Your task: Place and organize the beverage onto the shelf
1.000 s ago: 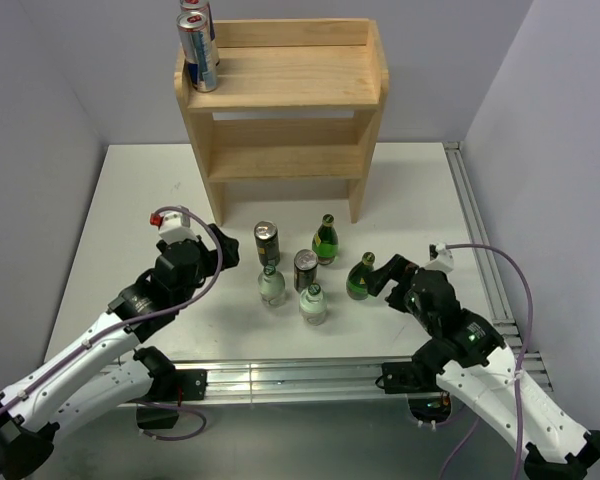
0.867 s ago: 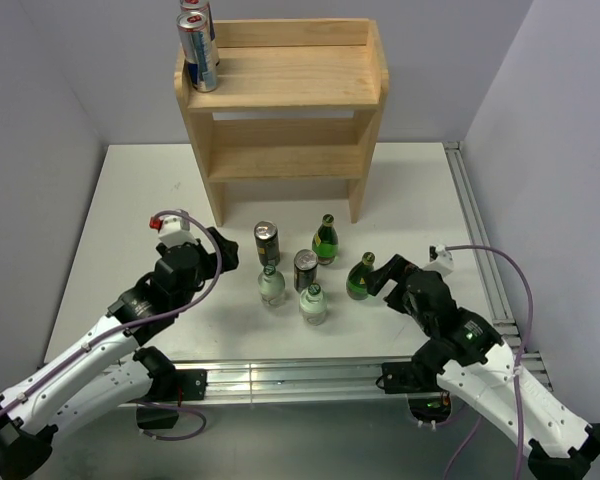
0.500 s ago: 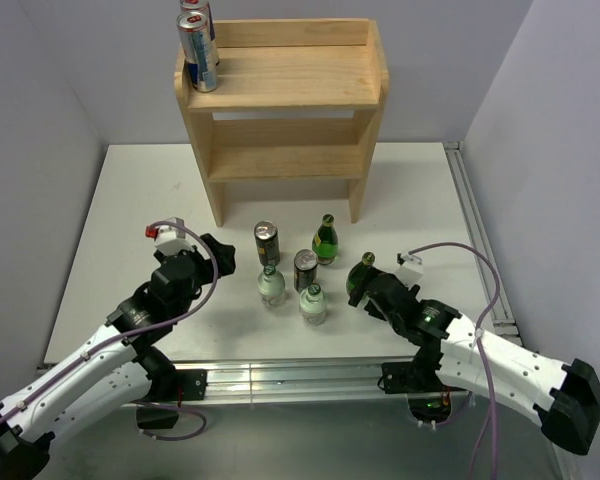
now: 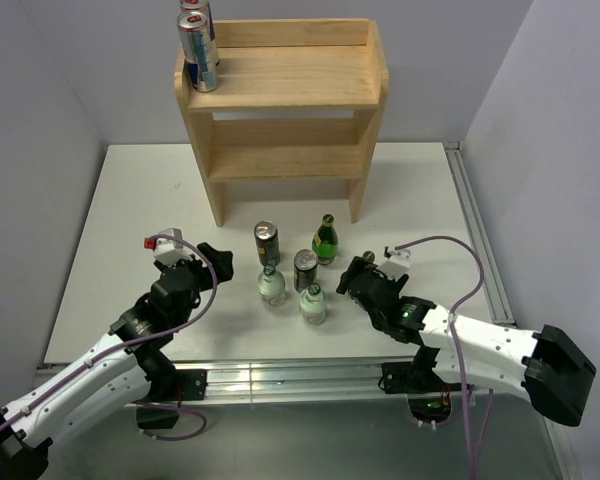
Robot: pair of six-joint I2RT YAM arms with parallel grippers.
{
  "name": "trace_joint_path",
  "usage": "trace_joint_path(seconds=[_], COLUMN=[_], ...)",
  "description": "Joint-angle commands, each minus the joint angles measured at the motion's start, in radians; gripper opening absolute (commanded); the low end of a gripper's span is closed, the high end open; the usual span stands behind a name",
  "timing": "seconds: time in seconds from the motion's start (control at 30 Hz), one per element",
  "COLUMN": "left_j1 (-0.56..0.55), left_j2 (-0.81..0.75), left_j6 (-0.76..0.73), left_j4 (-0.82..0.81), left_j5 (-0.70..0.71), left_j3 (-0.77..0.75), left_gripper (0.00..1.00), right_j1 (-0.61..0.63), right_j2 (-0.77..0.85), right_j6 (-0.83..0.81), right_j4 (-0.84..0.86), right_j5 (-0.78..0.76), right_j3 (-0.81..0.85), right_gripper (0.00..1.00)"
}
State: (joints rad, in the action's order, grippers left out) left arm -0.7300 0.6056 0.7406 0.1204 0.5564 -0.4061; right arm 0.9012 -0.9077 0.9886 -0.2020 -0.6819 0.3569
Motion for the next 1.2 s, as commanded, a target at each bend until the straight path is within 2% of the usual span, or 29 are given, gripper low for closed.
trace_joint_path(seconds=[0.0, 0.53, 1.03, 1.1, 1.17], left_j1=[-0.005, -0.005, -0.005, -0.005, -0.005], left_j2=[-0.021, -0.041, -0.033, -0.03, -0.021], left_j6=[-0.014, -0.029, -0.046, -0.047, -0.049], left_j4=[-0.084, -0.111, -0.11, -0.111, -0.111], left_j5=[0.036, 0.057, 0.06, 0.06, 0.059], left_j3=[0.012, 0.067, 0.07, 0.072, 0.073], left_gripper=[0.91, 0.91, 0.91, 0.91, 0.91], right_j1=[0.016, 0.03, 0.035, 0.034, 0.034], right_j2=[-0.071, -0.325, -0.618, -0.643, -0.657], right_j6=[-0.033, -0.024, -0.067, -0.074, -0.09], right_j4=[0.166, 0.365, 0.507, 0.523, 0.544], right_j5=[-0.142, -0.352, -0.49, -0.507, -0.518], right_j3=[-0.018, -0.018, 0.068, 0.074, 0.077], right_gripper=[1.0, 1.0, 1.0, 0.97, 0.85])
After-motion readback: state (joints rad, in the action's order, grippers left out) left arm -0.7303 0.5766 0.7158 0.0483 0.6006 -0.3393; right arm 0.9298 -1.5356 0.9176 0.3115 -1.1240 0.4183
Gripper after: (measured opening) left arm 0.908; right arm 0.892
